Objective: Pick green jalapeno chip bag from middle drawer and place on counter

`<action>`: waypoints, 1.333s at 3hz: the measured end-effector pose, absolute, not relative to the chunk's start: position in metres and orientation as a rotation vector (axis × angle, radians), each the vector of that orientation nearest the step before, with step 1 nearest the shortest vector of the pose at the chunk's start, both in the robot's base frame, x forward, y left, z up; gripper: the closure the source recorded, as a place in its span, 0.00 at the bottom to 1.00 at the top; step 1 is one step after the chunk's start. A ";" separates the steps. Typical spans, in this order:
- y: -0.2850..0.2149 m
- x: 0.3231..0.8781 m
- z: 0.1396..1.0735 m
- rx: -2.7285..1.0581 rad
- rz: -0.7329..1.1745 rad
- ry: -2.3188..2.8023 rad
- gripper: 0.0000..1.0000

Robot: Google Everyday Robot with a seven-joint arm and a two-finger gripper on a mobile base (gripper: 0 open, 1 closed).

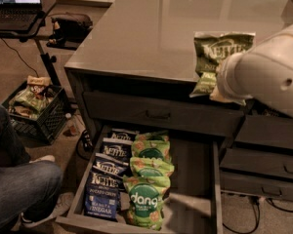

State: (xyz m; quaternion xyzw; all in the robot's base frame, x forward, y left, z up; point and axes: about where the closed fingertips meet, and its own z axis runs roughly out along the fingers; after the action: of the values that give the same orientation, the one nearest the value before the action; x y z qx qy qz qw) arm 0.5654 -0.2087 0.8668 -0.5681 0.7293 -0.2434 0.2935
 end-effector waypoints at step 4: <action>-0.177 0.680 0.894 -1.735 -0.510 1.853 1.00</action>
Offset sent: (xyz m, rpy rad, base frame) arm 0.1003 0.0161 0.0324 0.0210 0.0721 0.1541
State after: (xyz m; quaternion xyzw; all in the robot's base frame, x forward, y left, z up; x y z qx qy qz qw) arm 0.6803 -0.1765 0.8940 -0.6447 0.6885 -0.1894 0.2729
